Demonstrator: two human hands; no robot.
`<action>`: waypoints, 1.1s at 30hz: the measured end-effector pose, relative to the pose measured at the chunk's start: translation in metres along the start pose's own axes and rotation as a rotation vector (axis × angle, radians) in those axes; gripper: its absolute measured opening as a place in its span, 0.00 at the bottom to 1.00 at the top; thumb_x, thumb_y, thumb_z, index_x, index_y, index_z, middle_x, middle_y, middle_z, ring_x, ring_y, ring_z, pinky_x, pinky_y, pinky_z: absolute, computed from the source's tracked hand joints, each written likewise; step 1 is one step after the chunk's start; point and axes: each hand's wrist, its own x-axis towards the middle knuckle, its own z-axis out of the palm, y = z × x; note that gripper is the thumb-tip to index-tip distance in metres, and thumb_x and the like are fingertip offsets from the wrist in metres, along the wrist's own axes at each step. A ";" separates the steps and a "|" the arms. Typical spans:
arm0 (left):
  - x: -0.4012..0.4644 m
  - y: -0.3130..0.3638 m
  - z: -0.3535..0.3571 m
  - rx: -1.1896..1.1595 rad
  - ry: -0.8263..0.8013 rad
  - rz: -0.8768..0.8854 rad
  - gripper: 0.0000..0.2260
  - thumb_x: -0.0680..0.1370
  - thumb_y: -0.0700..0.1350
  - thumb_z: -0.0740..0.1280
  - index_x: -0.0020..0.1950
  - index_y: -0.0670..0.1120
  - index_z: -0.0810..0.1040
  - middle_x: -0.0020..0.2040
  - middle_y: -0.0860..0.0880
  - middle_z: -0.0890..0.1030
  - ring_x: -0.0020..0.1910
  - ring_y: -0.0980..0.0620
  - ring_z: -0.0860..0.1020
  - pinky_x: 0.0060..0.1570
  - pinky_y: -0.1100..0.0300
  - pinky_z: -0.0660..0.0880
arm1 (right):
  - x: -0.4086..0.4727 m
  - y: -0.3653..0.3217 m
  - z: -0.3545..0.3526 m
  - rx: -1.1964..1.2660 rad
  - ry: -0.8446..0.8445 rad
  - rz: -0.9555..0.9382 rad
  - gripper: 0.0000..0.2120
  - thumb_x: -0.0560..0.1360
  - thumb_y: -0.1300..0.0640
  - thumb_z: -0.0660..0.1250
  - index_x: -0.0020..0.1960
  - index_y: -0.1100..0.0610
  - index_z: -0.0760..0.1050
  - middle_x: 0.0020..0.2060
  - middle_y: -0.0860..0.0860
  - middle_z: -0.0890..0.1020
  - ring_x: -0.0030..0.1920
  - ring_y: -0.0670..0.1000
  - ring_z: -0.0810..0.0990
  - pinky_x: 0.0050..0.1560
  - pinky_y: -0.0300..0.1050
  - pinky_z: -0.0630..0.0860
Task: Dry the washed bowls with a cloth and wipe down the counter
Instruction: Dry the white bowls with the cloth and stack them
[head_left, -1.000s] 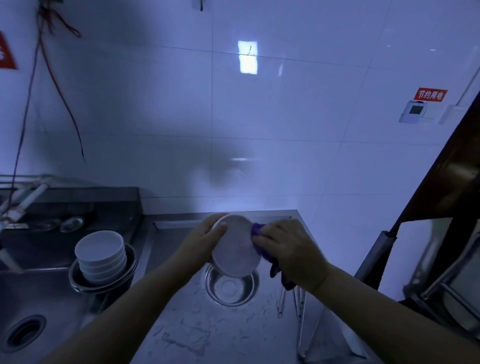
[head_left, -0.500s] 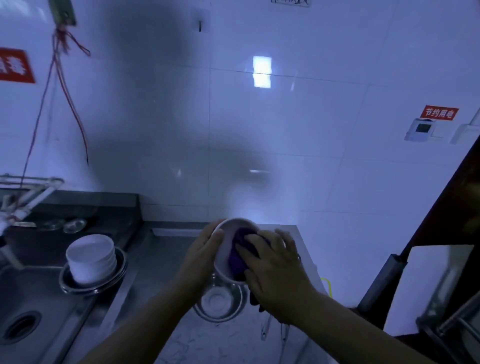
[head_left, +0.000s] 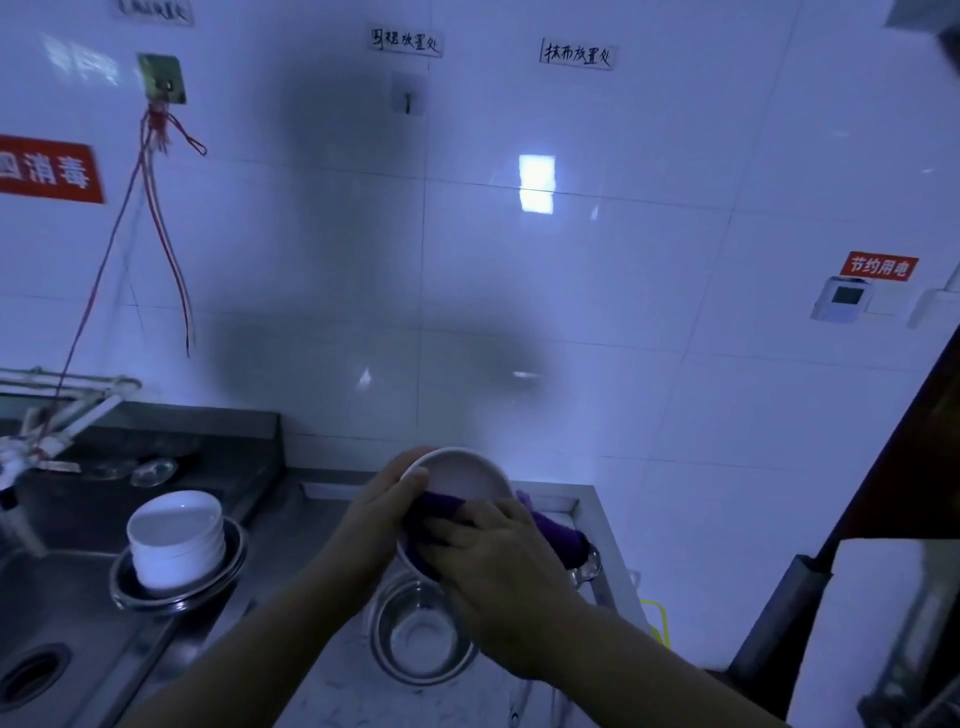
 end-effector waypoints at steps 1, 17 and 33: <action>0.001 0.001 -0.003 0.016 -0.011 -0.005 0.12 0.79 0.46 0.58 0.53 0.59 0.79 0.51 0.56 0.82 0.50 0.55 0.79 0.46 0.60 0.76 | -0.006 0.002 -0.001 0.001 -0.016 -0.021 0.16 0.76 0.51 0.56 0.61 0.47 0.74 0.58 0.41 0.78 0.56 0.47 0.72 0.59 0.48 0.68; 0.018 0.022 -0.027 0.137 -0.249 -0.188 0.19 0.66 0.43 0.62 0.53 0.51 0.82 0.50 0.43 0.83 0.51 0.41 0.80 0.52 0.45 0.76 | 0.000 0.030 0.021 -0.418 -0.002 -0.196 0.29 0.71 0.54 0.68 0.71 0.55 0.68 0.69 0.53 0.72 0.69 0.54 0.70 0.67 0.51 0.69; 0.016 0.025 -0.027 0.214 -0.260 -0.193 0.18 0.68 0.49 0.64 0.57 0.53 0.78 0.54 0.47 0.80 0.53 0.46 0.77 0.49 0.52 0.78 | -0.011 0.022 0.047 -0.116 0.413 -0.233 0.09 0.78 0.51 0.66 0.56 0.53 0.78 0.50 0.51 0.84 0.50 0.49 0.81 0.55 0.46 0.77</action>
